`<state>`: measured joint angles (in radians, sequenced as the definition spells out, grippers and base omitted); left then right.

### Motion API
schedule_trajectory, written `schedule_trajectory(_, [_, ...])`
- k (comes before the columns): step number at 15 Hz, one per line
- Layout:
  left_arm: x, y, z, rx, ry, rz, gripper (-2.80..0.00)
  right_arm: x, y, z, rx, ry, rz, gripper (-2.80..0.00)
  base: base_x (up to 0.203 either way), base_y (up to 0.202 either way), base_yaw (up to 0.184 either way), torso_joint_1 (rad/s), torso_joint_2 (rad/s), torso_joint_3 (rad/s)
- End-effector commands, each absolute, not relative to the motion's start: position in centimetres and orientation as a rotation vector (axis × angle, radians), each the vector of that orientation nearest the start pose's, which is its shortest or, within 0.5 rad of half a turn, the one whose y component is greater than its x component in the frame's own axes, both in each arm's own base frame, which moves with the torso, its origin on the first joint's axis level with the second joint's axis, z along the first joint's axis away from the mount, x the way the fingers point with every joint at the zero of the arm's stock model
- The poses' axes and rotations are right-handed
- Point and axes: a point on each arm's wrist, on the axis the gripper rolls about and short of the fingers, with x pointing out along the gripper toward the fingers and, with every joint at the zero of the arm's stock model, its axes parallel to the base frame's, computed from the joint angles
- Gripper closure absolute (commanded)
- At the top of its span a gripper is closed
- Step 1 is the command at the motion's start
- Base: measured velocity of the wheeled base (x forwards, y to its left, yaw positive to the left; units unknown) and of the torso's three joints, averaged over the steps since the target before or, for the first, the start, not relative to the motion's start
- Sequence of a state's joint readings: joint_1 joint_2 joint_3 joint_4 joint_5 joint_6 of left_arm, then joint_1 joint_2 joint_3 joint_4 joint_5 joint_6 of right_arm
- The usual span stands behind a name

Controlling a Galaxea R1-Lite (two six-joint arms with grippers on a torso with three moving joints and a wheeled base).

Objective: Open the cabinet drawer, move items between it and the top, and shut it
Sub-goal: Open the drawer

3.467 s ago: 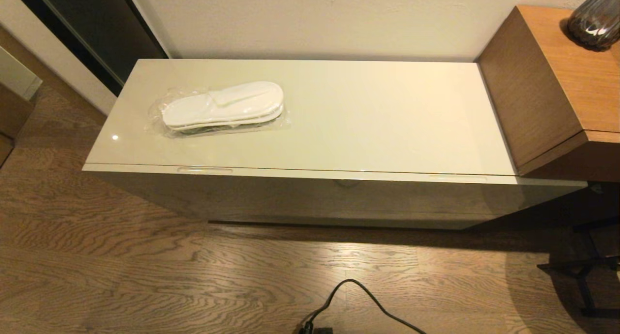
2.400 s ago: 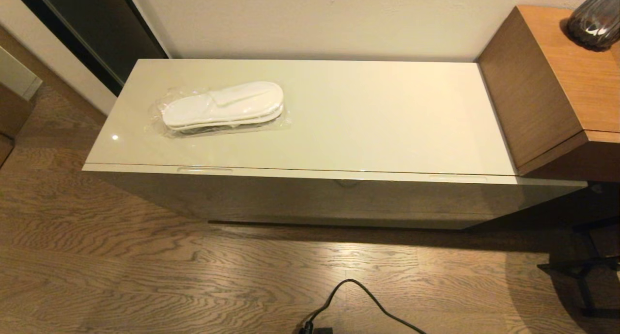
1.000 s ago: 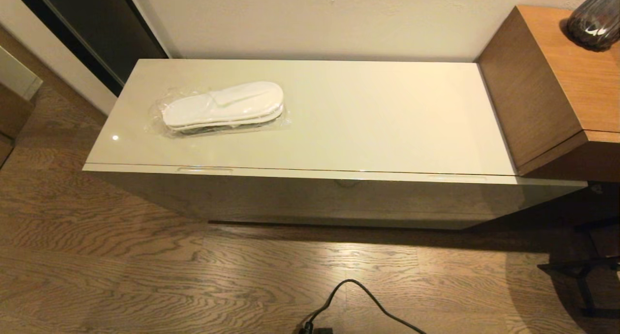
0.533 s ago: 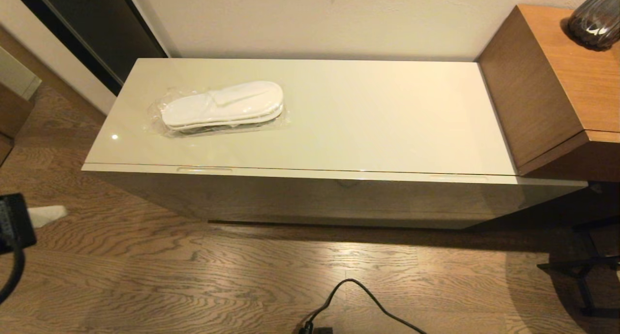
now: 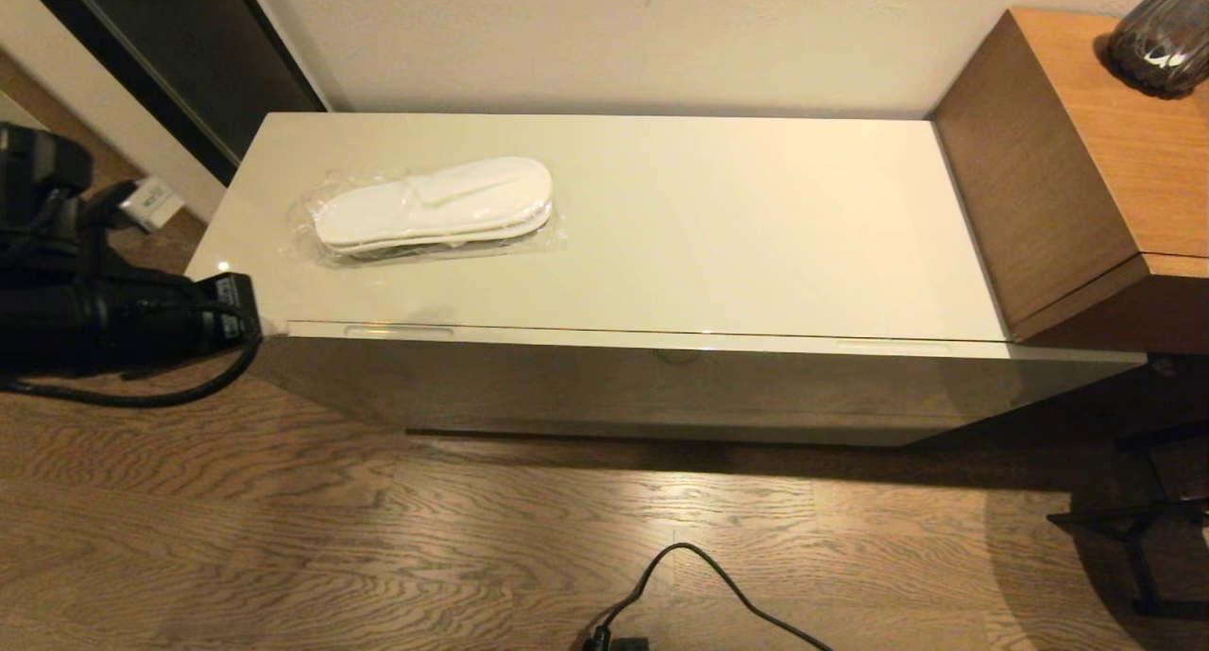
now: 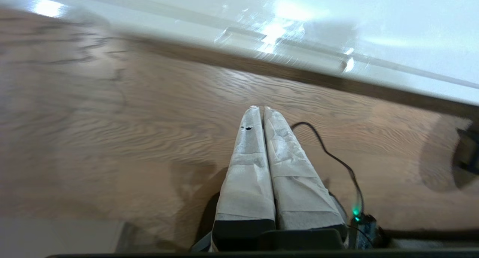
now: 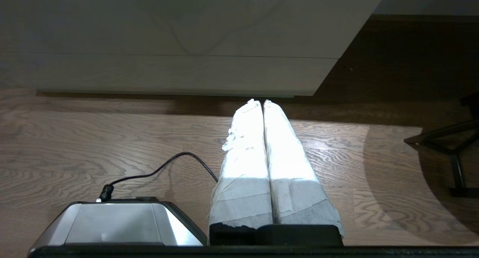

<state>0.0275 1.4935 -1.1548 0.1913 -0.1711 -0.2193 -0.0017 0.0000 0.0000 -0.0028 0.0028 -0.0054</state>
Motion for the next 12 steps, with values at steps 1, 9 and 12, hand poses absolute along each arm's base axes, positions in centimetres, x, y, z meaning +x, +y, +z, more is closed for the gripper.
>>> schedule_trajectory(1, [29.2,-0.8,24.4,-0.267,0.609,-0.111,0.0,-2.3,0.0,7.6,-0.006,-0.003,0.002,0.0,0.0,0.0,0.0,0.0,0.0,0.0])
schedule_trajectory(9, [34.4,-3.3,22.6,-0.26,0.645,-0.149,0.0,-2.3,0.0,7.6,-0.005,-0.003,0.002,0.0,0.0,0.0,0.0,0.0,0.0,0.0])
schedule_trajectory(12, [34.7,-3.3,22.4,-0.26,0.649,-0.148,0.0,-2.3,0.0,7.6,-0.005,-0.003,0.002,0.0,0.0,0.0,0.0,0.0,0.0,0.0])
